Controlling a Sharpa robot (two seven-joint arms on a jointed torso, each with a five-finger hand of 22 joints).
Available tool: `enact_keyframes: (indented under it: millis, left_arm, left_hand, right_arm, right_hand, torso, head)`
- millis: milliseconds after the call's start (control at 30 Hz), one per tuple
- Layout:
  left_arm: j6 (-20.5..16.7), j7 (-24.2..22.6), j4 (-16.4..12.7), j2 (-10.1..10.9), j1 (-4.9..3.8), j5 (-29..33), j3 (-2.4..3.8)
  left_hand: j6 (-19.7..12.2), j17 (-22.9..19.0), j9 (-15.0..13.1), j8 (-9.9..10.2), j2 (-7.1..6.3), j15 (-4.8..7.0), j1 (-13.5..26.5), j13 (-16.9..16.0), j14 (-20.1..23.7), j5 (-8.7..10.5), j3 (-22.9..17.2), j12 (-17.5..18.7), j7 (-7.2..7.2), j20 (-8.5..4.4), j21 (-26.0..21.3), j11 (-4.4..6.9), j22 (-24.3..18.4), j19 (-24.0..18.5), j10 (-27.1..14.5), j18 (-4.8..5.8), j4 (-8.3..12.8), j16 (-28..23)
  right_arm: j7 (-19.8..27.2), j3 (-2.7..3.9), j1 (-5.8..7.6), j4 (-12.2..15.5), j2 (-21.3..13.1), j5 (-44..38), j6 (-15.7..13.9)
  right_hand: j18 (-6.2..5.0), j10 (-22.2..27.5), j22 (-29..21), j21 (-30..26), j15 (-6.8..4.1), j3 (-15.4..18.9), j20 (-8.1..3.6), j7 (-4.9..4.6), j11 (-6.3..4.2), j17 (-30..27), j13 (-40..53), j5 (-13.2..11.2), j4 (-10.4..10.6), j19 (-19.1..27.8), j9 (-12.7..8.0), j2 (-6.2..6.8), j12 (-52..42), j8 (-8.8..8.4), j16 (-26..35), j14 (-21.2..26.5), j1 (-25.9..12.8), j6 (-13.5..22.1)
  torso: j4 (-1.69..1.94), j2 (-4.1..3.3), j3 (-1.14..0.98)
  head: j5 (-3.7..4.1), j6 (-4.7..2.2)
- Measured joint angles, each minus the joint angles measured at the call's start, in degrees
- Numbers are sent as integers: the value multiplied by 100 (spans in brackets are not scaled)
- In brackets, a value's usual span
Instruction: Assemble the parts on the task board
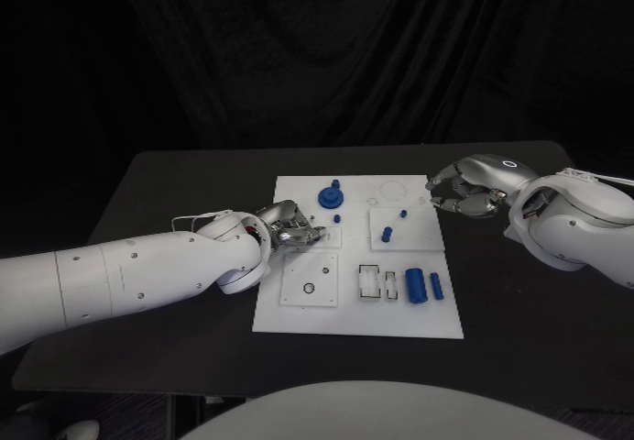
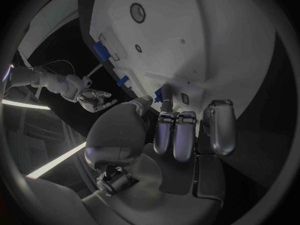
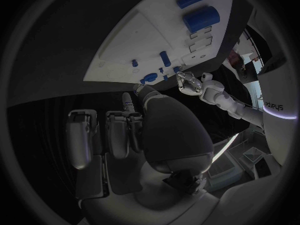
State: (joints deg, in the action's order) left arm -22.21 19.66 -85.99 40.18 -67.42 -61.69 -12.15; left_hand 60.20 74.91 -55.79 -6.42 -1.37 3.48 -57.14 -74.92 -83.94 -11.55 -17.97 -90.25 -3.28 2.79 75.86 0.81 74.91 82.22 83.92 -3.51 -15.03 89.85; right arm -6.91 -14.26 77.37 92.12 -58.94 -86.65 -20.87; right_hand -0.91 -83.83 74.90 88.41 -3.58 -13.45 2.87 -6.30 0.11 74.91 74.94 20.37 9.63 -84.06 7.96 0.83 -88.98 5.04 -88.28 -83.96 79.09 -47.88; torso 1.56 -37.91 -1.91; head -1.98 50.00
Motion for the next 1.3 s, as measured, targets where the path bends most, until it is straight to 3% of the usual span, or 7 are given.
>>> enact_keyframes:
  millis: [200, 567, 633, 833, 867, 1033, 1300]
  left_arm:
    - [48, -5, 21, -2, 0, 0, 11]
    - [115, 19, 34, 2, -4, -3, 23]
    - [121, 34, 39, 4, -5, -3, 22]
    - [139, 90, 49, 23, 5, -3, -3]
    - [139, 94, 51, 26, 5, -2, -3]
    - [124, 88, 63, 27, 5, -1, -3]
    - [2, -15, 62, 78, 5, -1, -4]
  left_hand:
    - [5, 0, 37, 52, 72, 0, 237, 0, 0, 286, 447, 0, 5, 0, 0, 0, 0, 0, 0, 0, -156, 0]
    - [12, 0, 38, 59, 134, 0, 311, 0, 0, 342, 664, 0, -33, 3, 4, 0, 0, 3, 0, 0, -148, 0]
    - [63, 0, -16, -26, 145, 0, 301, 0, 0, 342, 754, 0, 3, 22, 38, 0, 0, 22, 0, 0, -143, 0]
    - [-231, 0, -1494, -870, 393, 37, 83, 0, -6, 254, 1205, 0, 101, -21, 61, 26, 0, 64, 0, 0, -155, 0]
    - [-267, 0, -1612, -945, 398, 50, 77, 0, -8, 248, 1239, 0, 109, -21, 61, 32, 0, 64, -7, 1, -154, 0]
    - [-390, 0, -1893, -1127, 462, 53, 14, 0, -11, 169, 1320, 0, 109, -21, 61, 51, 0, 64, 13, 1, -149, 0]
    - [-485, 0, -1917, -1479, 533, 53, -153, 0, -11, -21, 1376, 0, 132, -62, 148, 51, 0, 105, 13, 0, -125, 0]
  right_arm:
    - [-1, 0, 0, 0, 0, 2, 6]
    - [0, 0, -3, -5, 3, 50, 17]
    - [0, 0, -4, -5, 3, 56, 18]
    - [0, 0, -5, 0, -7, 67, 22]
    - [0, 0, -5, 3, -12, 69, 23]
    - [0, 0, -6, 6, -33, 77, 26]
    - [2, 0, -8, 26, -49, 83, 29]
  right_hand:
    - [0, 0, 0, 0, 0, -16, 0, 0, 0, 0, -1, 0, 17, 0, 0, 0, 0, 0, 0, 0, 0, 0]
    - [0, 0, 0, 0, 0, -16, 0, 0, 0, 0, -1, 0, 16, 0, 1, 0, 0, 0, 0, 0, 0, 0]
    - [0, 0, 0, 0, 0, -16, 0, 0, 0, 0, -1, 0, 16, 0, 1, 0, 0, 0, 0, 0, 0, 0]
    - [0, 0, 0, 0, 0, -16, 0, 0, 0, 0, -2, 0, 16, 0, -5, 0, 0, 0, 0, 0, 0, 0]
    - [0, 0, 0, 0, 0, -16, 0, 0, 0, 0, -2, 0, 16, 0, -5, 0, 0, 0, 0, 0, 0, 0]
    - [0, 0, 0, 0, 0, -16, 0, 0, 0, 0, -2, 0, 16, 0, -5, 0, 0, 0, 0, 0, 0, 0]
    - [0, 0, 0, 0, 0, -16, 0, 0, 0, 0, -2, 0, 16, 0, -4, 0, 0, 0, 0, 0, 0, 0]
  torso:
    - [-1, -2, -2]
    - [-7, -1, -2]
    - [-9, -1, -2]
    - [-9, 1, 1]
    - [-8, 1, 1]
    - [-8, 2, 1]
    - [-7, 2, 1]
  head:
    - [1, 0]
    - [-18, 0]
    - [-21, 0]
    - [-40, 0]
    - [-46, 0]
    - [-65, 0]
    - [-32, 0]
